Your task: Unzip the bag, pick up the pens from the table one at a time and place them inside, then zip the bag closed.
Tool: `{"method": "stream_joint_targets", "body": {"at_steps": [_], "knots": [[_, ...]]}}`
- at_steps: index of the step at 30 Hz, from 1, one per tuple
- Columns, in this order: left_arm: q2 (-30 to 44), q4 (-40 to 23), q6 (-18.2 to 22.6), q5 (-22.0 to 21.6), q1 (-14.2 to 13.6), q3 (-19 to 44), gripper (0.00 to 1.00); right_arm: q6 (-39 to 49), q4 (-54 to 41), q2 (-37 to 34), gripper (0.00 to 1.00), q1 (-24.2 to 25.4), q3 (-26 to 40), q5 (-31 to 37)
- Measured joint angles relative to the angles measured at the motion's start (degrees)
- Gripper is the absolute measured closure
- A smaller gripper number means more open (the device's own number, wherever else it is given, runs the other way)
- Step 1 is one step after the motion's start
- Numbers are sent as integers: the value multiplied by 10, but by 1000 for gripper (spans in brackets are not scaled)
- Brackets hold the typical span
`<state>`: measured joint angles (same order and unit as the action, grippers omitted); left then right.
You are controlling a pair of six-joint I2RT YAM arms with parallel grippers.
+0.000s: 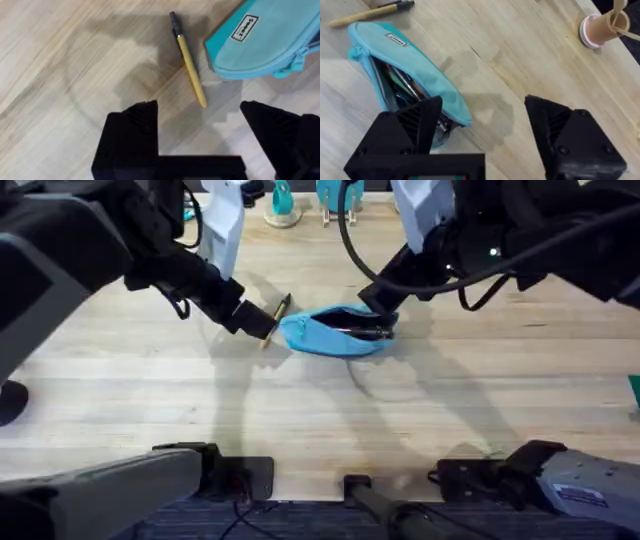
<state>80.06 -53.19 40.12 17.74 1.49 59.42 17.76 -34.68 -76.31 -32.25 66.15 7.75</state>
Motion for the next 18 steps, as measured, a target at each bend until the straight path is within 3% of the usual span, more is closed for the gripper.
{"method": "stream_joint_targets", "body": {"at_steps": [12, 18], "knots": [[54, 18, 2, -14, -37, 0, 4, 0, 0, 0, 3, 0, 0, 0], [73, 19, 19, -17, -41, 0, 4, 0, 0, 0, 4, 0, 0, 0]]}}
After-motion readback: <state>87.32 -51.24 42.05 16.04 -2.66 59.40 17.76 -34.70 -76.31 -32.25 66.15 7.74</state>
